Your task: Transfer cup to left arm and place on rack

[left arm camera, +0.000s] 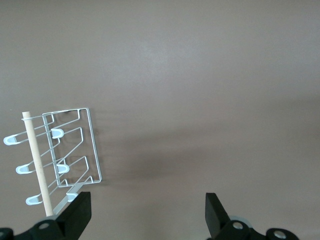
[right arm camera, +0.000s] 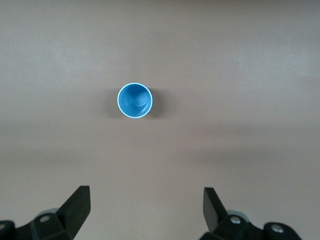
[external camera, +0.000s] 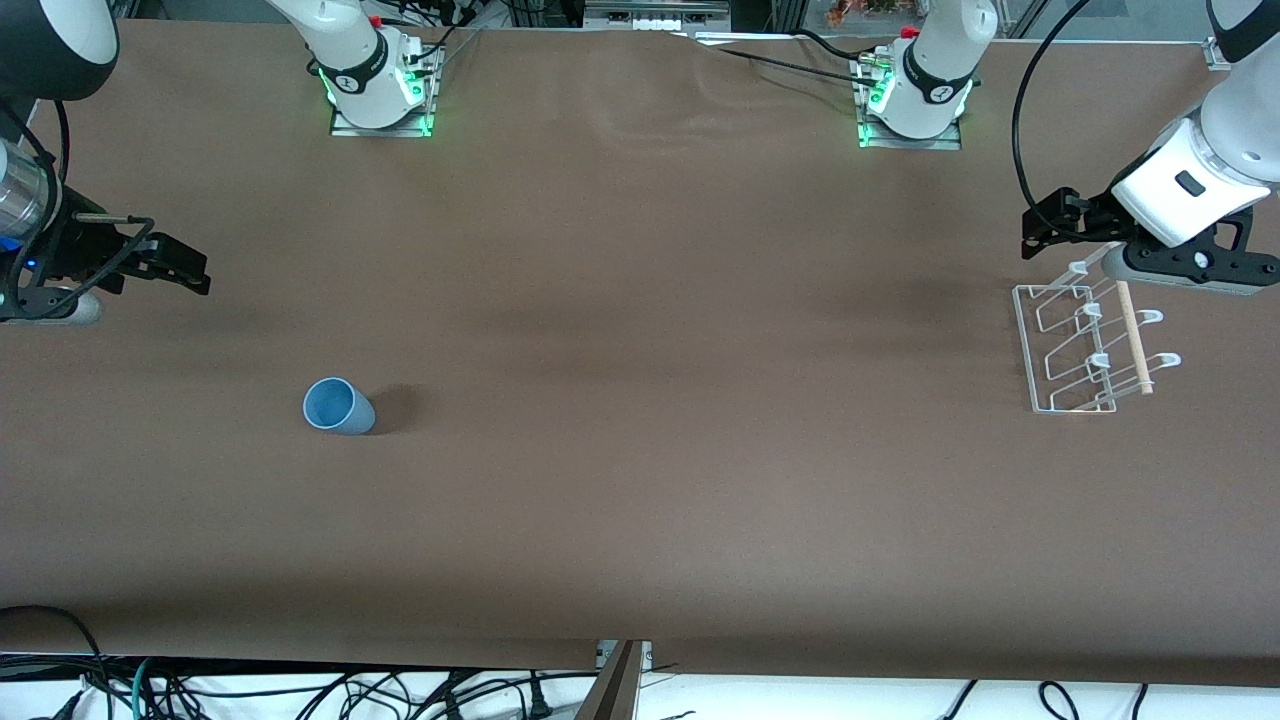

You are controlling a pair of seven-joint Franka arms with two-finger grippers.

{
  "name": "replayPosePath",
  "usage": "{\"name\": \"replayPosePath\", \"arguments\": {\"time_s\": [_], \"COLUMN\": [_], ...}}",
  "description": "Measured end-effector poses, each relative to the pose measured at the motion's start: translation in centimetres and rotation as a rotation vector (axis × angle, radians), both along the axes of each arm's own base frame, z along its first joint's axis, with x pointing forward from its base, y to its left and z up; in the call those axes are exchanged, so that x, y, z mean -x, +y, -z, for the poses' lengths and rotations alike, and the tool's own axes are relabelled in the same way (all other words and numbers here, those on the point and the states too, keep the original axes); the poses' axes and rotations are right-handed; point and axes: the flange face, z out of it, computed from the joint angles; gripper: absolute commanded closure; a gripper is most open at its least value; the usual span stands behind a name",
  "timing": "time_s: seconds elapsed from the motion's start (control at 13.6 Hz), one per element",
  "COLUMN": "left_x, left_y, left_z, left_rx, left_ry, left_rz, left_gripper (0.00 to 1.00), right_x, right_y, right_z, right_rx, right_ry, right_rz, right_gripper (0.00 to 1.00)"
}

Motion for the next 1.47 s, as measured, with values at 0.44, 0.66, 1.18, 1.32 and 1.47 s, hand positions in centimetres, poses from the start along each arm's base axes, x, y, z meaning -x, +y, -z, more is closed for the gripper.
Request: {"name": "replayPosePath", "arguments": {"time_s": [0.44,0.66,1.18,1.32,1.47], "left_x": [0.0,0.1,0.1,0.1,0.1], "left_y": [0.0,-0.1,-0.1,-0.1,-0.1], "left_z": [0.0,0.0,-0.3,-0.3,-0.3], "left_rx": [0.0,0.0,0.0,0.0,0.0], "left_ry": [0.004,0.004,0.0,0.0,0.0], "left_rz": [0.0,0.001,0.002,0.002,0.002], "left_gripper": [0.0,0.0,0.0,0.0,0.0], "right_x": [-0.2,-0.4,-3.3,-4.8,-6.0], "right_y": [0.0,0.0,-0.6,-1.5,-2.8], "right_z": [-0.5,-0.5,6.6,10.4,13.6], "right_rx": [-0.001,-0.001,0.002,0.003,0.002], "right_ry": [-0.011,-0.014,0.067,0.092,0.102], "right_rz": [0.0,-0.001,0.008,0.021,0.041], "right_gripper": [0.0,0.0,0.0,0.0,0.0]}}
